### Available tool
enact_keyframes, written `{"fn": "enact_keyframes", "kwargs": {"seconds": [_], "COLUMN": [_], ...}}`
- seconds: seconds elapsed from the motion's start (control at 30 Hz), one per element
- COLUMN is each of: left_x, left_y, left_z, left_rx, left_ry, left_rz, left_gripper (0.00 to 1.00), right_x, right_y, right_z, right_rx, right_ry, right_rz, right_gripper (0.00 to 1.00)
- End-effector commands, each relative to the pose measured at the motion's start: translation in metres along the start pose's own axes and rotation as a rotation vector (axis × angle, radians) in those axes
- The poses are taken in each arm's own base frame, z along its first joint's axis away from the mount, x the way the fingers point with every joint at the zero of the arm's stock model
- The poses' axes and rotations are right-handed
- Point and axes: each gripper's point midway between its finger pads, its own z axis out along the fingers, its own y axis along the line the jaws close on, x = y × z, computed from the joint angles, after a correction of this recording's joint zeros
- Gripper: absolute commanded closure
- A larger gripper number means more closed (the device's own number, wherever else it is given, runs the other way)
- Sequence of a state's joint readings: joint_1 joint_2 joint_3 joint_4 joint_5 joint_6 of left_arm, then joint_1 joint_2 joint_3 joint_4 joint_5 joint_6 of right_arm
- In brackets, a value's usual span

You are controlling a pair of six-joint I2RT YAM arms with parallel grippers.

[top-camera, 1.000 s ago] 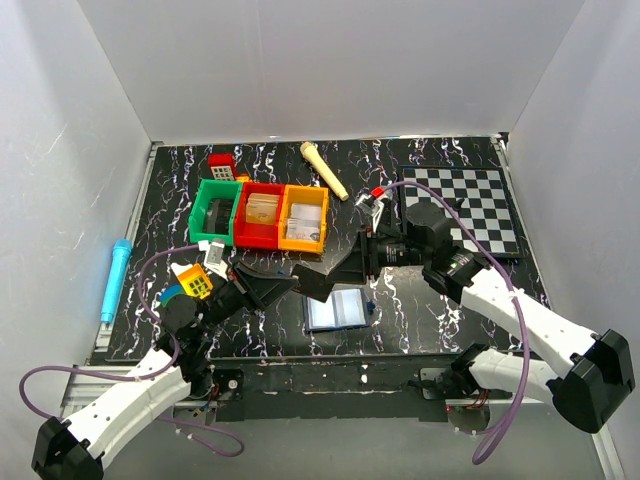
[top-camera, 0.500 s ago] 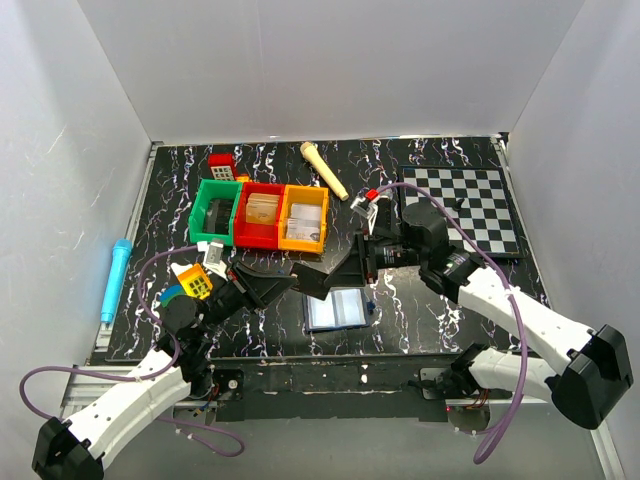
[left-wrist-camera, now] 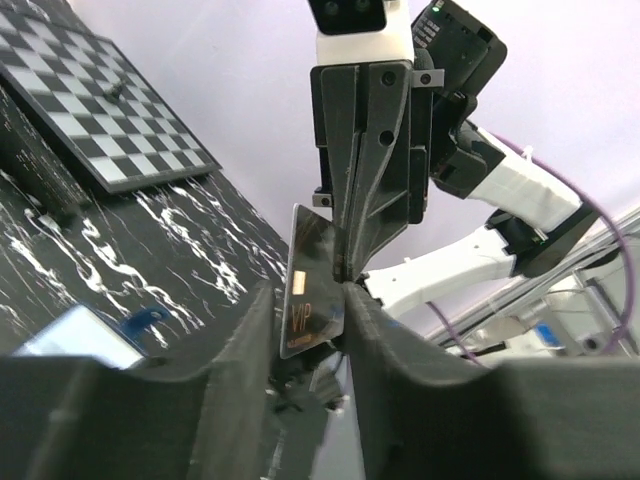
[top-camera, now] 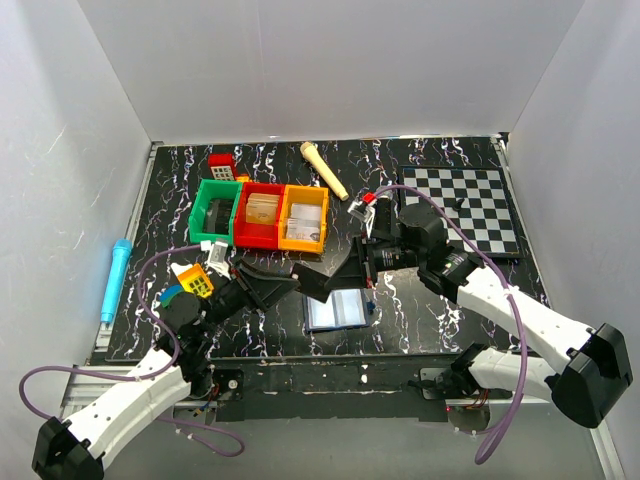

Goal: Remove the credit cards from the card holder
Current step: Move the storage box to the center of the board.

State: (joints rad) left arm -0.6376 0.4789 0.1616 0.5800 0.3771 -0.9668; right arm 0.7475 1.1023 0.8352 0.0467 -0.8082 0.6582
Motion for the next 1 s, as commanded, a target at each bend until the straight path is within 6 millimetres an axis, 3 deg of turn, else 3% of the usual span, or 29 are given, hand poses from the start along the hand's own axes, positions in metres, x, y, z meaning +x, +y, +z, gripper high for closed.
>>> {"fn": "enact_keyframes", "kwargs": {"seconds": [0.0, 0.1, 0.27, 0.33, 0.5, 0.77, 0.97], "left_x": [-0.008, -0.019, -0.032, -0.024, 0.003, 0.003, 0.025], "left_y": [-0.012, -0.016, -0.034, -0.044, -0.043, -0.027, -0.017], "left_z": [0.004, 0.004, 0.010, 0.014, 0.016, 0.029, 0.033], "left_rx": [-0.004, -0.043, -0.005, 0.073, 0.159, 0.040, 0.049], "left_ry": [0.047, 0.095, 0.217, 0.335, 0.631, 0.778, 0.929], "left_rz": [0.088, 0.183, 0.351, 0.399, 0.328, 0.515, 0.638], "left_gripper": [0.52, 0.42, 0.41, 0.42, 0.47, 0.49, 0.58], "right_x": [-0.009, -0.002, 0.012, 0.019, 0.030, 0.039, 0.040], "right_y": [0.017, 0.013, 0.009, 0.009, 0.004, 0.000, 0.000], "right_z": [-0.006, -0.012, -0.017, -0.020, -0.024, -0.019, -0.014], "right_rx": [-0.019, 0.020, 0.044, 0.045, 0.098, 0.135, 0.140], "right_ry": [-0.011, 0.012, 0.078, 0.114, 0.175, 0.238, 0.274], "right_rz": [-0.085, -0.090, -0.114, -0.125, -0.143, -0.158, -0.162], "right_gripper": [0.99, 0.99, 0.99, 0.99, 0.99, 0.99, 0.99]}}
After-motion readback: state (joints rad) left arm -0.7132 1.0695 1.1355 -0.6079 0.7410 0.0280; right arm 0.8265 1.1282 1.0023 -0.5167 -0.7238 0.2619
